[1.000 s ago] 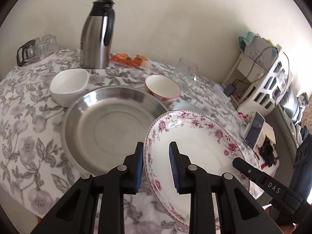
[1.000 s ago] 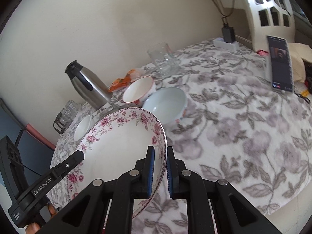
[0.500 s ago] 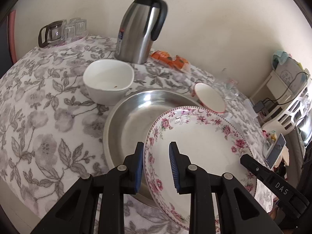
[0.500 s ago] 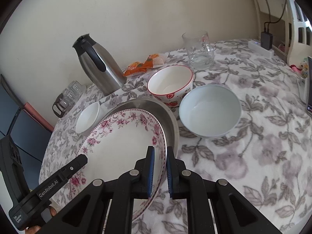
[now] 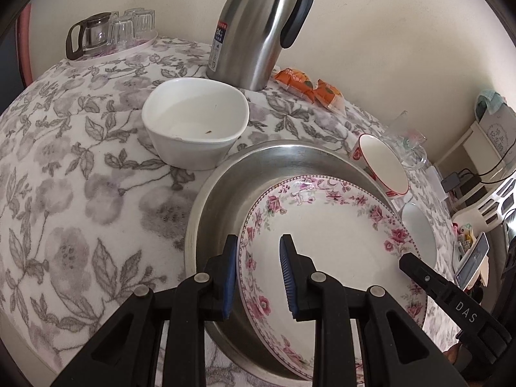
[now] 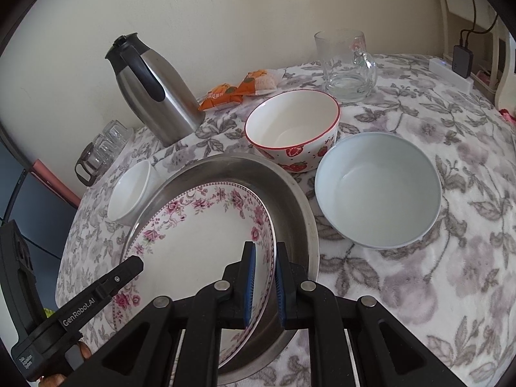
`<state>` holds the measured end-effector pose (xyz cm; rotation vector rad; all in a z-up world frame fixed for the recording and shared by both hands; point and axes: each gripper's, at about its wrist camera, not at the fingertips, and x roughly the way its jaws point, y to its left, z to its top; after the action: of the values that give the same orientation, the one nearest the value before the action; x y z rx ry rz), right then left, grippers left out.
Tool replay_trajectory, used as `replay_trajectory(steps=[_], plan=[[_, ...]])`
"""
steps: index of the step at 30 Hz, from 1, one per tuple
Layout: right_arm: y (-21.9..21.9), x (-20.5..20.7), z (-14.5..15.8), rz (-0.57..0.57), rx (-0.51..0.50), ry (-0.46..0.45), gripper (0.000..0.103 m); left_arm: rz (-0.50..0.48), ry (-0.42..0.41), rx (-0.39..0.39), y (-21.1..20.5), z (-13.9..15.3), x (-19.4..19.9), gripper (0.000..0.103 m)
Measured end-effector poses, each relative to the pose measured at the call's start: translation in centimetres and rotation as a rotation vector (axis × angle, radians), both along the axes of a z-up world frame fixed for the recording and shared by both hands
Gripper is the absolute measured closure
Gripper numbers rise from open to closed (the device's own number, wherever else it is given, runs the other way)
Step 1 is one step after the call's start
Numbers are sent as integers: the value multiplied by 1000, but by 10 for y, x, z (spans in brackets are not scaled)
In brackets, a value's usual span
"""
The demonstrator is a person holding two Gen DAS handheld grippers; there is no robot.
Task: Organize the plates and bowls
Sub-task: 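Lower the rose plate into the steel basin with both grippers, then open both grippers and release the rose plate rim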
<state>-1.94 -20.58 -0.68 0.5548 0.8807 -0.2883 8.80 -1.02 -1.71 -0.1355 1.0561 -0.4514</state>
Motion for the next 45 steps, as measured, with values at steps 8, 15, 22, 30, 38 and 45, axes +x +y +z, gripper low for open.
replay_trajectory(steps=[8,15,22,30,38,45], plan=[[-4,7,-10,0,6,29,90,-5,6,21,-6,-7,6,76],[1,14,-15,31,-11,65,90,21,19,19,-3,-9,12,76],[3,16,-8,85,-89,87,87,60,75,40,-7,-17,16,74],[-3,10,23,104,-103,57,84,108,-53,148,-11,16,7,60],[-5,-7,12,123,-14,13,68,253,-14,313,-12,24,4,53],[-7,-9,6,201,-42,-13,68,410,51,304,-6,28,-3,37]])
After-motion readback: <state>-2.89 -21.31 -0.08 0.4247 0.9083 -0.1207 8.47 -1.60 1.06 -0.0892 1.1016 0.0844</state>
